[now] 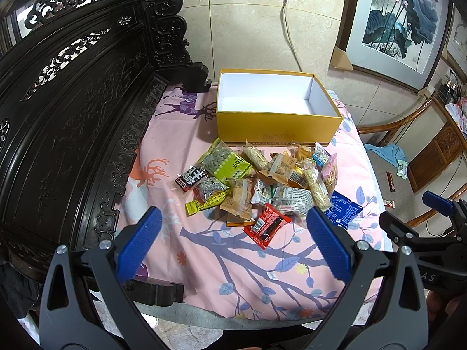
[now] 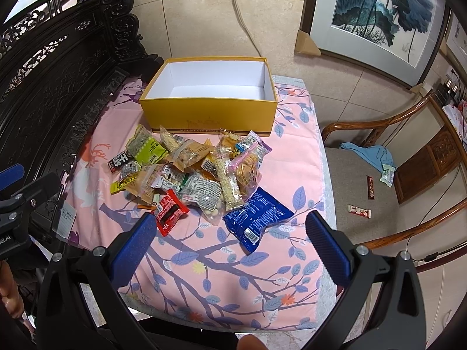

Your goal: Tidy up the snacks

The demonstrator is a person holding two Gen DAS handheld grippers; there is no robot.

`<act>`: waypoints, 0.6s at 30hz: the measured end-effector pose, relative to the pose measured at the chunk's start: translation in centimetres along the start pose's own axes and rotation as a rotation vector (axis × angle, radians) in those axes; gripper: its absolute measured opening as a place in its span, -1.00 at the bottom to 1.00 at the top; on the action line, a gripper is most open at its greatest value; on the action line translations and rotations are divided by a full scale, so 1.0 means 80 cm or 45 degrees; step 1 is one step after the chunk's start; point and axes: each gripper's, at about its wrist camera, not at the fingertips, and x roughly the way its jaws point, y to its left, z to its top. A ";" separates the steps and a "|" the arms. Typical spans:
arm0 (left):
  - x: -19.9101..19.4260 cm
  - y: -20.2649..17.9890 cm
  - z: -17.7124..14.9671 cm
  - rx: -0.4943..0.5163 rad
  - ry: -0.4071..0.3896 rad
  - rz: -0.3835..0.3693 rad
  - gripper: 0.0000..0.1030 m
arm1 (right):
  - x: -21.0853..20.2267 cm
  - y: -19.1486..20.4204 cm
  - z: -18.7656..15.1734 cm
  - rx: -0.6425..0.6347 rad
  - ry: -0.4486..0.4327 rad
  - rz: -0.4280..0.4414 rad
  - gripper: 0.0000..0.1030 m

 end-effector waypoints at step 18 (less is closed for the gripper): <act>0.007 0.013 0.003 -0.018 0.006 -0.019 0.96 | 0.005 0.003 -0.002 -0.008 -0.048 0.011 0.97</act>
